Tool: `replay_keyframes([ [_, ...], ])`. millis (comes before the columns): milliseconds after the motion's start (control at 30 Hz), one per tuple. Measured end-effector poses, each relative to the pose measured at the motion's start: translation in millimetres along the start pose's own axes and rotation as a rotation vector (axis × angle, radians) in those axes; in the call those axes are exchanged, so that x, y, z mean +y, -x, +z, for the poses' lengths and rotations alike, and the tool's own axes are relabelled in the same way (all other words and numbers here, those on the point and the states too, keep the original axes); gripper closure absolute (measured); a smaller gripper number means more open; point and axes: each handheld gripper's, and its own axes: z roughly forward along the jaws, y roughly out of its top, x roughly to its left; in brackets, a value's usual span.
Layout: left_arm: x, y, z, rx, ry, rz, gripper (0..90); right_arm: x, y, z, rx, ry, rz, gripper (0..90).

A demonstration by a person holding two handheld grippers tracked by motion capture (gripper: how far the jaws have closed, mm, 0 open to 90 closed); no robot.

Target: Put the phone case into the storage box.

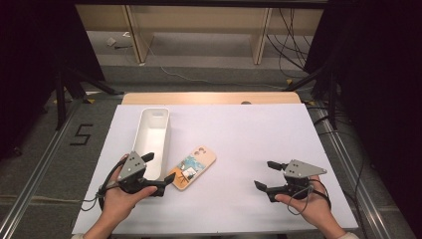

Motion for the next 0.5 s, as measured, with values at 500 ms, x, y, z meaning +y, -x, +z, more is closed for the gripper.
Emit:
replay_keyframes([
  [500,16.4,14.1,6.6,-0.006,-0.025,0.008,0.0,0.9,1.4,-0.1,-0.011,0.001,0.003,19.8],
])
